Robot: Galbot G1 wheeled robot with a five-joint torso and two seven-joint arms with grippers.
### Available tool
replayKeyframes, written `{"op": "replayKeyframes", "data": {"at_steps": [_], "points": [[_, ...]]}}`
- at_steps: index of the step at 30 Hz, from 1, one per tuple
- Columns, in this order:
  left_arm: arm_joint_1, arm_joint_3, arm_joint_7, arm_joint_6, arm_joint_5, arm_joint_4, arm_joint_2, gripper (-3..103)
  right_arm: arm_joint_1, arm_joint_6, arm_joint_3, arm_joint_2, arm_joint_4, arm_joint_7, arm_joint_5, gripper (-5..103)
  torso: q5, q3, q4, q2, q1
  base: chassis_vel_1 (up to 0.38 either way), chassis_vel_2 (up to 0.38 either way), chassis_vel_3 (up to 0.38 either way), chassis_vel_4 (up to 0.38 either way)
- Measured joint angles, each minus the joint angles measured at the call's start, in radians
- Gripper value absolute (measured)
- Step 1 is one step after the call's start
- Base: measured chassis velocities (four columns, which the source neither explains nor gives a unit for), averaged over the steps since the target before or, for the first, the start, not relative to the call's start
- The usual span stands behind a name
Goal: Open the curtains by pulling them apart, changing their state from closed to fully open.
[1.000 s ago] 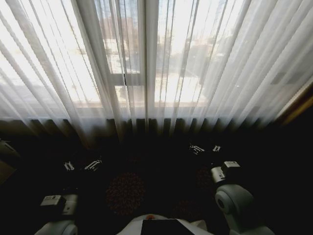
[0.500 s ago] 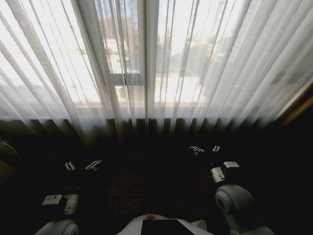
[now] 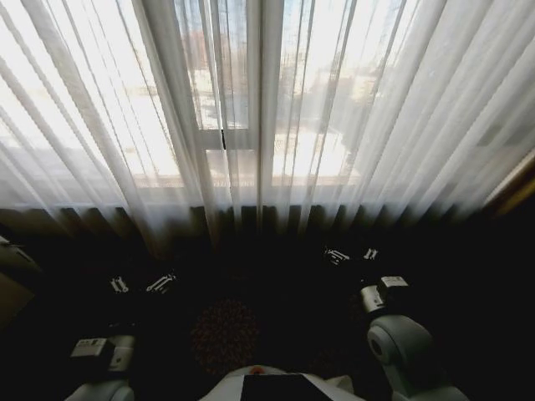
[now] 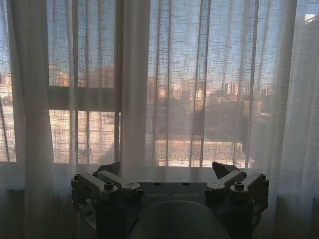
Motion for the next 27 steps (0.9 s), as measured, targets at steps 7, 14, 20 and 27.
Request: {"op": "replayKeyframes", "data": {"at_steps": [7, 14, 20, 27], "points": [[0.006, 0.004, 0.004, -0.013, 0.006, 0.0, -0.01, 100, -0.007, 0.014, -0.004, 0.003, -0.003, -0.003, -0.003, 100, -0.0002, 0.0, -0.0001, 0.0, 0.001, 0.105, 0.525, -0.109, -0.545], [0.008, 0.002, 0.006, -0.03, 0.01, 0.006, -0.015, 100, -0.006, 0.014, -0.007, 0.003, -0.01, -0.011, -0.003, 100, -0.0006, 0.0, 0.0001, 0.0, 0.0, 0.036, 0.479, -0.03, -0.497], [0.01, 0.0, 0.009, -0.039, 0.01, 0.007, -0.014, 100, -0.007, 0.021, -0.014, 0.007, -0.011, -0.023, -0.014, 100, 0.0, 0.0, -0.0001, -0.001, 0.001, -0.096, 0.128, 0.128, -0.144], [0.024, 0.002, 0.029, -0.058, 0.012, 0.005, -0.035, 100, -0.016, 0.041, -0.019, 0.004, -0.015, -0.044, -0.027, 100, 0.0009, 0.0, 0.0001, 0.0, 0.0, -0.099, -0.062, 0.105, 0.076]]}}
